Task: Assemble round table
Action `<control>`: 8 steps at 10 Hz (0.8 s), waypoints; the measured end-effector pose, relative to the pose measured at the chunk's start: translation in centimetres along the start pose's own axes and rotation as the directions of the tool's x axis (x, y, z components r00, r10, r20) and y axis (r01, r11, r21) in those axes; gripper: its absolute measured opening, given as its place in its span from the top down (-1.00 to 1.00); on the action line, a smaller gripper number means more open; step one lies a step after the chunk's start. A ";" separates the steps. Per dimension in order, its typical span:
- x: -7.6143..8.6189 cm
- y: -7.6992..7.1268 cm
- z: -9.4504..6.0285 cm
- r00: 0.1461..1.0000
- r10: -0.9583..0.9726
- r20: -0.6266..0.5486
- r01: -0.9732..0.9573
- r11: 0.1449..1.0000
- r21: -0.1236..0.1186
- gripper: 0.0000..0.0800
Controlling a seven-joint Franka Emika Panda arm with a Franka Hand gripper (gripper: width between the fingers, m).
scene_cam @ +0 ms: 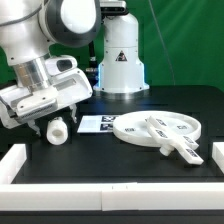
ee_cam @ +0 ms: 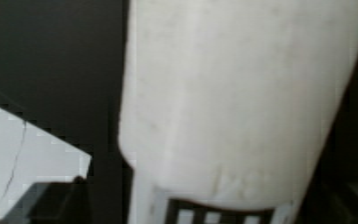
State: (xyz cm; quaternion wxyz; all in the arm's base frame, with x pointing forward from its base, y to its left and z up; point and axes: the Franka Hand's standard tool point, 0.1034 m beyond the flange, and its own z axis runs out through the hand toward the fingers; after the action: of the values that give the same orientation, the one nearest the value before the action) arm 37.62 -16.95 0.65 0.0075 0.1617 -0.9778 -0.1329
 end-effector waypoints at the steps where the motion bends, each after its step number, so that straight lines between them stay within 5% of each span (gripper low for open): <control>1: -0.1 0.0 0.0 1.000 -0.002 0.001 0.002 1.000 0.001 -0.59; 4: -0.4 0.1 -0.4 0.999 -0.037 0.006 0.037 0.999 -0.016 -0.62; 5: -1.6 0.3 -2.0 0.998 -0.048 0.043 0.049 0.998 -0.042 -0.62; 8: -4.8 2.4 -4.9 0.966 -0.228 0.124 0.234 0.971 -0.039 -0.62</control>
Offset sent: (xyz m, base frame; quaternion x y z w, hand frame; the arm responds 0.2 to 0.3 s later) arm 0.0000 0.0000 0.0000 0.0000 0.0000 -0.0650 0.9979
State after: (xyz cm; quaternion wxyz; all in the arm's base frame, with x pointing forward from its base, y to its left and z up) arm 41.73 -14.50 6.18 -0.0616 0.2660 -0.9472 -0.1683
